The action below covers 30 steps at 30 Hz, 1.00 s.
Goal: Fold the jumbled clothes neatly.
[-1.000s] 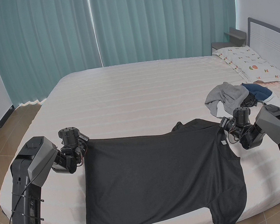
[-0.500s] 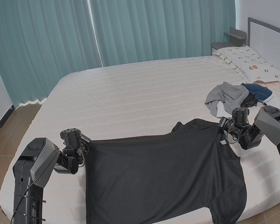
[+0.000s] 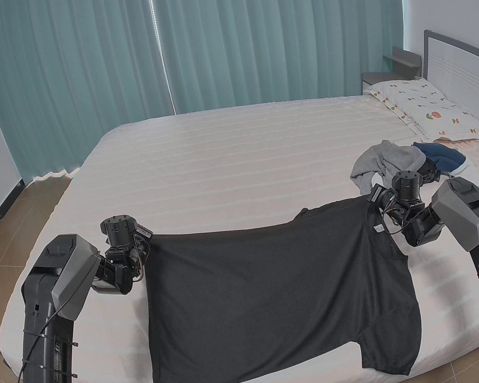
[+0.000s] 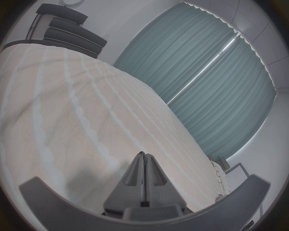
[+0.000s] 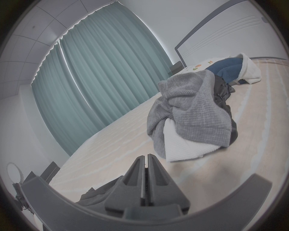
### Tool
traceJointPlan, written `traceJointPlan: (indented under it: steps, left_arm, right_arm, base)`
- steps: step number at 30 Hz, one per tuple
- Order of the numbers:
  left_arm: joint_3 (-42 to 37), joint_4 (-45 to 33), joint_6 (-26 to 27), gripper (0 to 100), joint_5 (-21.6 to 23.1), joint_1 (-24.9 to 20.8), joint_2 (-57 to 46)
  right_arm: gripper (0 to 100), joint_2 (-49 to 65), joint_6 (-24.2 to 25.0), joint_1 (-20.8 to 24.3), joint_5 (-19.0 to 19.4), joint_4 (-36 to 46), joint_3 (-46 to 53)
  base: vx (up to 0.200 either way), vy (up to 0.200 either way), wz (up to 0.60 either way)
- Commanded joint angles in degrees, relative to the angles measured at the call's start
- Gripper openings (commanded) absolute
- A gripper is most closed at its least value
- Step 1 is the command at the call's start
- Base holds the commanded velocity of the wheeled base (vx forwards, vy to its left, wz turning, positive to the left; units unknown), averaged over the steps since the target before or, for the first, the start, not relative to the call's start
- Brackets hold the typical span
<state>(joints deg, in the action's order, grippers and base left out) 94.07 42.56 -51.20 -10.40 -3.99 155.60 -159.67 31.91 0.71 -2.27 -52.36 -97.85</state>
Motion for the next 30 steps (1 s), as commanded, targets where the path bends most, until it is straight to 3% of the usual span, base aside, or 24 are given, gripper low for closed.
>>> traceJointPlan:
  steps: [1, 6, 7, 8, 9, 14, 17, 24, 25, 30]
  left_arm:
    - [0.1, -0.1, 0.0, 0, 0.2, -0.1, 0.3]
    - [0.1, -1.2, 0.1, 0, 0.5, -0.4, 0.3]
    - [0.2, -1.7, 0.1, 0, 0.5, -0.4, 0.3]
    - [0.4, -1.8, 0.1, 0, 0.5, -0.4, 0.3]
    - [0.3, -1.8, 0.1, 100, 0.5, -0.4, 0.3]
    - [-0.5, -1.9, 0.2, 100, 0.5, -0.4, 0.1]
    - [-1.6, -1.8, 0.6, 100, 0.4, -0.5, -0.2]
    - [-10.1, -0.7, 0.0, 100, 0.4, -0.4, -6.1]
    - [-16.5, 1.1, 0.0, 100, 0.5, -0.5, -11.1]
    - [-24.5, 5.4, 0.3, 100, 2.5, -1.1, -18.0]
  right_arm:
    - [0, -1.8, -0.2, 0.4, 0.1, 0.2, -0.8]
    - [0, -2.2, -1.4, 0.3, 0.1, 0.2, -0.6]
    - [100, -2.2, -1.4, 0.3, 0.1, 0.2, -0.5]
    - [100, -2.2, -1.4, 0.2, 0.1, 0.2, -0.3]
    - [100, -2.2, -1.5, 0.3, 0.0, 0.1, -0.1]
    - [100, -0.6, -1.9, 0.4, -1.2, -0.6, 3.7]
    - [100, 3.8, -1.9, 0.2, -0.8, -1.5, 11.0]
    - [100, 11.5, -0.7, -0.1, 0.2, -3.8, 23.8]
    - [100, 16.8, 3.2, 0.0, 1.5, -4.7, 31.2]
    - [100, 25.5, 11.3, 0.6, 3.1, -7.1, 43.3]
  base:
    - [0.0, 0.0, 0.0]
    - [0.0, 0.0, 0.0]
    - [0.0, 0.0, 0.0]
    - [0.0, 0.0, 0.0]
    - [0.0, 0.0, 0.0]
    - [0.0, 0.0, 0.0]
    - [0.0, 0.0, 0.0]
    - [0.0, 0.0, 0.0]
    - [0.0, 0.0, 0.0]
    - [0.0, 0.0, 0.0]
